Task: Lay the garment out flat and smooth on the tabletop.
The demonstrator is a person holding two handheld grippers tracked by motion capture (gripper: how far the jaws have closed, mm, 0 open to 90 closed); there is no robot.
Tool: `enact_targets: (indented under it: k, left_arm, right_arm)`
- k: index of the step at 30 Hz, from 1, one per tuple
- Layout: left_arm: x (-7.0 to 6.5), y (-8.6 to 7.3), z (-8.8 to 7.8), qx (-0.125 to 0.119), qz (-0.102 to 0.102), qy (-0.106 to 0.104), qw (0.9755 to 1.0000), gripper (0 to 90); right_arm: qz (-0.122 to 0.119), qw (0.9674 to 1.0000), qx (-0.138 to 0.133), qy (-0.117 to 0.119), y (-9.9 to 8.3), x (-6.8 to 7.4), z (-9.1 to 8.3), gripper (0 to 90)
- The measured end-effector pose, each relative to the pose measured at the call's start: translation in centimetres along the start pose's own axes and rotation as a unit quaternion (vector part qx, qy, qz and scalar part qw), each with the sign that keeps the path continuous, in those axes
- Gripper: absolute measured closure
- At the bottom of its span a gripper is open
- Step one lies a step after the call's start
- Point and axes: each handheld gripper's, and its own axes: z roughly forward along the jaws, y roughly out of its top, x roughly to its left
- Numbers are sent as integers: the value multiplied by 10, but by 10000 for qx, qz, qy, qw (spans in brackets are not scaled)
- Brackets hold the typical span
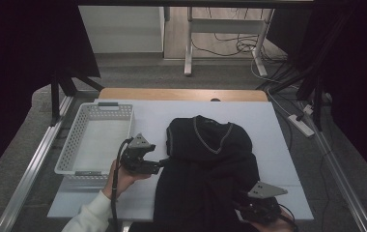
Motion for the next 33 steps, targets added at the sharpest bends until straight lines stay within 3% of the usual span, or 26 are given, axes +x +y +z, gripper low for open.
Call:
enact_targets:
  k: [8, 10, 13, 16, 20, 24, 29, 33]
  left_arm:
    - [0, 0, 1, 10, 0, 7, 10000, 248]
    - [0, 0, 1, 13, -6, 12, 10000, 248]
    - [-1, 0, 1, 19, -2, 0, 10000, 247]
    - [-1, 0, 1, 24, 14, 3, 10000, 246]
    - [-1, -1, 2, 33, 1, 12, 10000, 246]
    - [-1, -1, 2, 33, 14, 8, 10000, 246]
    - [1, -1, 1, 33, -4, 18, 10000, 246]
    - [2, -1, 0, 15, -18, 20, 10000, 246]
  right_arm:
    - [-372, 9992, 13, 154, 23, 16, 22, 446]
    - [-457, 9989, 96, 61, 25, 16, 29, 444]
    - [-343, 9989, 300, 60, 25, 11, 40, 434]
    - [-360, 9987, 366, 64, 24, 9, 49, 508]
    - [-606, 9970, 432, 210, 27, 13, 54, 713]
    - [-698, 9964, 412, 230, 25, 11, 50, 820]
    - [-748, 9961, 419, 225, 17, 11, 36, 838]
    - [-576, 9974, 409, 147, 1, 5, 13, 839]
